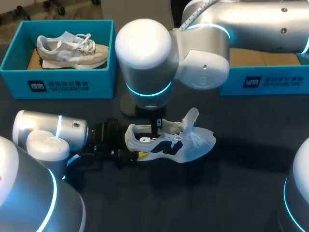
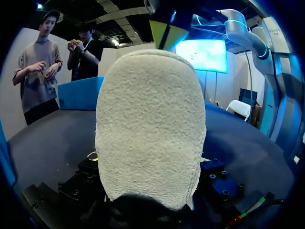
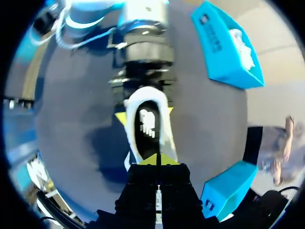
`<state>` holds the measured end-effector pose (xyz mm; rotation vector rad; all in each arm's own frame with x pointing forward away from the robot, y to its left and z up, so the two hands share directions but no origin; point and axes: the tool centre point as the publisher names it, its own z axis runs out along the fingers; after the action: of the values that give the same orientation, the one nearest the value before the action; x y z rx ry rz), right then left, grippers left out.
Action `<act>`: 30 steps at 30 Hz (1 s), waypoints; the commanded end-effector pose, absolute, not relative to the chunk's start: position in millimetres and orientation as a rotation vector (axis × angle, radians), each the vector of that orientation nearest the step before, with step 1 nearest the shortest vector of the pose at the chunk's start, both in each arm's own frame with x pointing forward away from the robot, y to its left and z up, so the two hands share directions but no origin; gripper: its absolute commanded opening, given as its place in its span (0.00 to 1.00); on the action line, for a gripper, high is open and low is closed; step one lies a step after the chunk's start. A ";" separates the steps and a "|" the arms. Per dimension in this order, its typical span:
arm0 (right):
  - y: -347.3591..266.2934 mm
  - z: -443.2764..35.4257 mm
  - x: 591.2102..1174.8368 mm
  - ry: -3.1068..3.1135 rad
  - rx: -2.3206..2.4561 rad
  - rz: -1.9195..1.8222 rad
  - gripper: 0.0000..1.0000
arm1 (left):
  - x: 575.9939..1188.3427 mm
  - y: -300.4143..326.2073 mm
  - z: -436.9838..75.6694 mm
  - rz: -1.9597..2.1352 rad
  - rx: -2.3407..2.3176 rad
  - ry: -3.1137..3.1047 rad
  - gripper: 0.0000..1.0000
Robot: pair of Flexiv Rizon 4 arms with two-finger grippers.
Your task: Take the shoe out of the shoebox, open the shoe tongue, remove and reinsert the insole, then place the shoe into the shoebox
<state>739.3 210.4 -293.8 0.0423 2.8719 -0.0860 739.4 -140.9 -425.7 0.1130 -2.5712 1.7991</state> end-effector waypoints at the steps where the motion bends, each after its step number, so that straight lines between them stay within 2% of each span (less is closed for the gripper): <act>1: 211.7 -308.7 751.1 2.921 -0.028 -0.076 0.00 | 749.5 -142.1 -443.3 1.794 0.115 -2.574 0.00; 18: 200.4 -357.0 756.4 3.008 -0.228 -0.055 0.00 | 749.5 -142.1 -443.3 1.794 0.115 -2.574 0.00; 30: 203.1 -369.3 751.5 3.038 -0.196 -0.095 0.00 | 749.5 -142.1 -443.3 1.794 0.115 -2.574 0.00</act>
<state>750.9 198.5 -361.3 -0.2078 3.0420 -0.0901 739.4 -140.9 -425.6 0.1129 -2.5712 1.7990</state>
